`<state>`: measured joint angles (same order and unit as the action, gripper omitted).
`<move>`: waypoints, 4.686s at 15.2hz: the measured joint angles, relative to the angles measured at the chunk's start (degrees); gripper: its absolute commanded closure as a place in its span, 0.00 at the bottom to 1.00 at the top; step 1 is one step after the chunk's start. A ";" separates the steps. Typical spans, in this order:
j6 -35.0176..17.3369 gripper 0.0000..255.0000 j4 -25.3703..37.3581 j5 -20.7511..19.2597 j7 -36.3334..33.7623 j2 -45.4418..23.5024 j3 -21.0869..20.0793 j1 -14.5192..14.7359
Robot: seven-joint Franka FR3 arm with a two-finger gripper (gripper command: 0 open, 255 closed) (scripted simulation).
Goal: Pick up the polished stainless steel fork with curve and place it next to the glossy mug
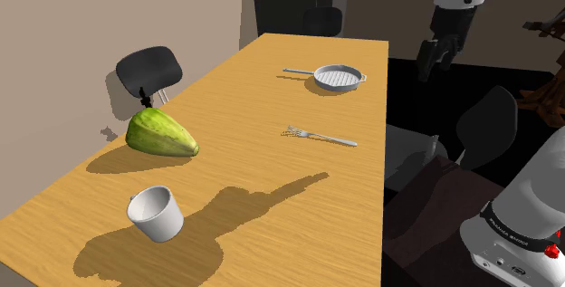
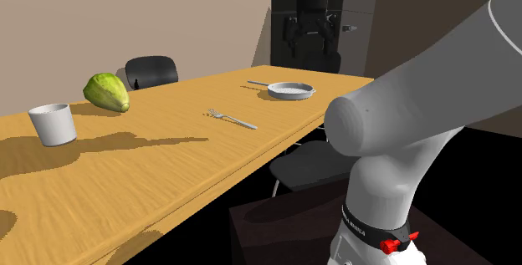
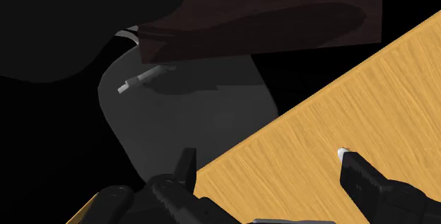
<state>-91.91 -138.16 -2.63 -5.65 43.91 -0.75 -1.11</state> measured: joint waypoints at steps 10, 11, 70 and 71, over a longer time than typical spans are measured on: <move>-14.10 0.00 0.10 2.55 0.78 -13.03 -2.71 3.57; -15.32 0.00 1.13 2.75 0.97 -15.10 -3.02 3.93; -32.26 1.00 22.28 2.41 3.02 -49.76 -10.04 10.67; -31.61 1.00 22.64 2.49 3.18 -49.48 -9.99 10.59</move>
<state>-123.52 -115.52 -0.14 -2.47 -5.57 -10.74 9.49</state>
